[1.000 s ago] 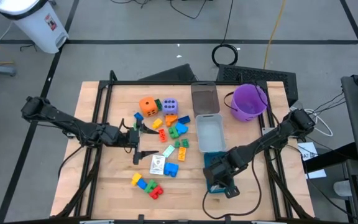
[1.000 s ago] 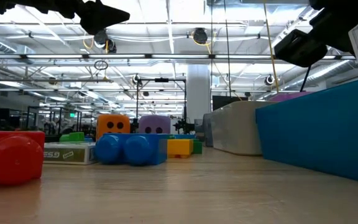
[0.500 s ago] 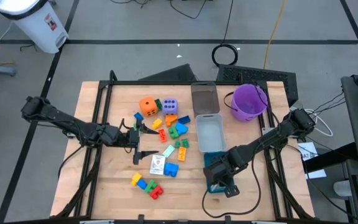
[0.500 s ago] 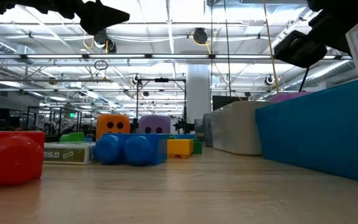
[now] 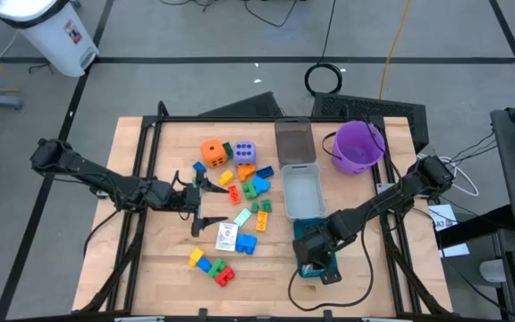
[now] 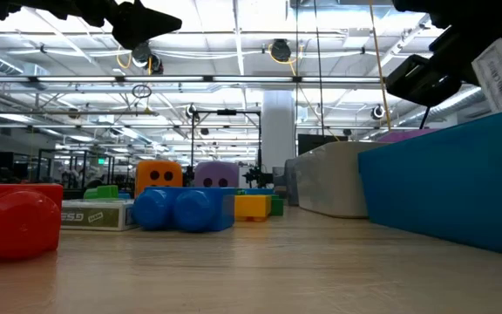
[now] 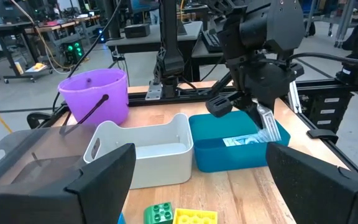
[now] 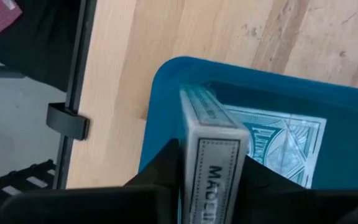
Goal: Pick & Place Toys
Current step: Put the black deck of cards into the blue bin, then put the brown deck of cards into the blue bin
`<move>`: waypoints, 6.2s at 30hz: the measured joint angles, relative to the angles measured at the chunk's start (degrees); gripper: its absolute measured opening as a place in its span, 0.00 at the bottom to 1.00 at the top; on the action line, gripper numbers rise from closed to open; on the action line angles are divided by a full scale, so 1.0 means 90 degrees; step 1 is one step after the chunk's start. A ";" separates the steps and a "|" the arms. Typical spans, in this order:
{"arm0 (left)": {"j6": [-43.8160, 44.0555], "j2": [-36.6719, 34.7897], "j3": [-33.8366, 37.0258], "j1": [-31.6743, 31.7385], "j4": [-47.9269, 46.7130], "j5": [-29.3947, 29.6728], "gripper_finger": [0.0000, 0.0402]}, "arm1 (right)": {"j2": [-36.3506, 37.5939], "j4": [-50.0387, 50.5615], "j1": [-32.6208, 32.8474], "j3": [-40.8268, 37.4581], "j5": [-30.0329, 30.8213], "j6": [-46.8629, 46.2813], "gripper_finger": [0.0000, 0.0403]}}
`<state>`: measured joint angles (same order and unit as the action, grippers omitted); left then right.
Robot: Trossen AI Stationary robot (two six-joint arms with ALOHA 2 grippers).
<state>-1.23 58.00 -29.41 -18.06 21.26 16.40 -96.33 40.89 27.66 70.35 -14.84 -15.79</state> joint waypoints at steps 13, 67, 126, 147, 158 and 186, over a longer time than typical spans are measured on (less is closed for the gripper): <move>0.0001 0.0000 0.0000 0.0000 -0.0002 0.0000 0.92 | 0.0054 -0.0018 0.0010 -0.0010 0.1341 0.0215 0.48; 0.2185 0.0357 -0.0005 -0.0002 0.0595 0.0029 0.91 | 0.4683 -0.7849 0.0604 -0.4675 0.4102 0.1347 0.34; 0.6913 0.2848 -0.2111 -0.0778 -0.7830 -0.1208 0.91 | 0.4563 -0.8278 0.0602 -0.4668 0.3472 0.1496 0.32; 0.5864 0.2846 -0.1528 -0.0741 -0.8260 -0.1732 0.91 | 0.4563 -0.8251 0.0602 -0.4668 0.3469 0.1496 0.32; 0.5994 0.2803 -0.0715 -0.0705 -0.6933 -0.1775 0.91 | 0.4561 -0.8251 0.0602 -0.4668 0.3469 0.1496 0.32; 0.5130 0.2871 -0.1642 -0.0661 -0.6423 -0.0501 0.78 | 0.4273 -0.8569 0.0588 -0.4668 0.3472 0.1616 0.32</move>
<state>44.94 83.83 -44.19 -24.01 -36.55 11.90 -57.87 -36.23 32.95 28.34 16.40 -1.24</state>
